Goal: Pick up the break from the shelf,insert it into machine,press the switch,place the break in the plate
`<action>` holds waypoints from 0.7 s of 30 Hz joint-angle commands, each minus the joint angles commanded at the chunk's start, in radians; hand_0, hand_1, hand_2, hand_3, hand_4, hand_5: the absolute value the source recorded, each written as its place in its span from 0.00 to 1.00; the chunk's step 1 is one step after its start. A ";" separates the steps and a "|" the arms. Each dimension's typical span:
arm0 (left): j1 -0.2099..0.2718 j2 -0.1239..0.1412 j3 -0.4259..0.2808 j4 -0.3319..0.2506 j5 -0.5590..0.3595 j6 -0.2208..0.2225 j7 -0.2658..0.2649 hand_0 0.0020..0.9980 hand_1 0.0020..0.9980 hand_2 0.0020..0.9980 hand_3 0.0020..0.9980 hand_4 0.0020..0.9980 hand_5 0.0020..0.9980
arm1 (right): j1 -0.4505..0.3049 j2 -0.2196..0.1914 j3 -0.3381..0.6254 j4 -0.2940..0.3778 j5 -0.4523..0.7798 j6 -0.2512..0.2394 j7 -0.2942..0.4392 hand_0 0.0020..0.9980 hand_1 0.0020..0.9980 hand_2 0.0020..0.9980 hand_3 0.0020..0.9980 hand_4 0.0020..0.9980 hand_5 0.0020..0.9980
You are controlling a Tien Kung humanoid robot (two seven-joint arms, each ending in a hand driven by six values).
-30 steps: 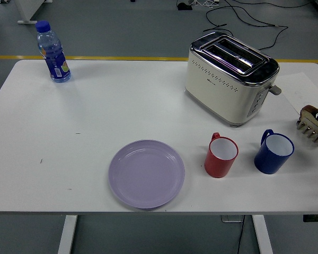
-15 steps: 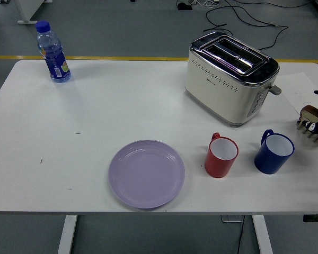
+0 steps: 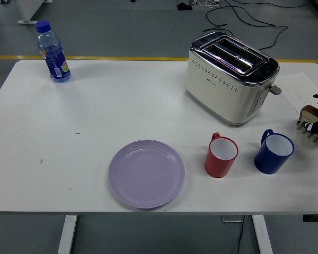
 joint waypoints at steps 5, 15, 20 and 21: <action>0.000 0.000 0.002 0.000 -0.002 0.000 0.000 0.65 0.59 0.59 0.61 0.33 0.95 | 0.021 0.007 -0.023 -0.024 -0.020 -0.004 -0.022 0.63 0.62 0.63 0.78 0.76 0.15; -0.002 0.000 0.006 0.000 -0.007 0.001 0.000 0.65 0.59 0.59 0.60 0.33 0.95 | 0.051 0.014 -0.060 -0.058 -0.076 -0.026 -0.062 0.53 0.55 0.56 0.69 0.72 0.13; -0.002 0.001 0.006 0.000 -0.007 0.001 0.000 0.65 0.59 0.59 0.60 0.33 0.95 | 0.059 0.015 -0.074 -0.067 -0.098 -0.026 -0.077 0.45 0.48 0.51 0.57 0.64 0.06; -0.003 0.001 0.007 0.000 -0.007 0.001 0.000 0.65 0.59 0.59 0.60 0.33 0.95 | 0.061 0.015 -0.076 -0.069 -0.101 -0.023 -0.080 0.45 0.48 0.51 0.57 0.64 0.06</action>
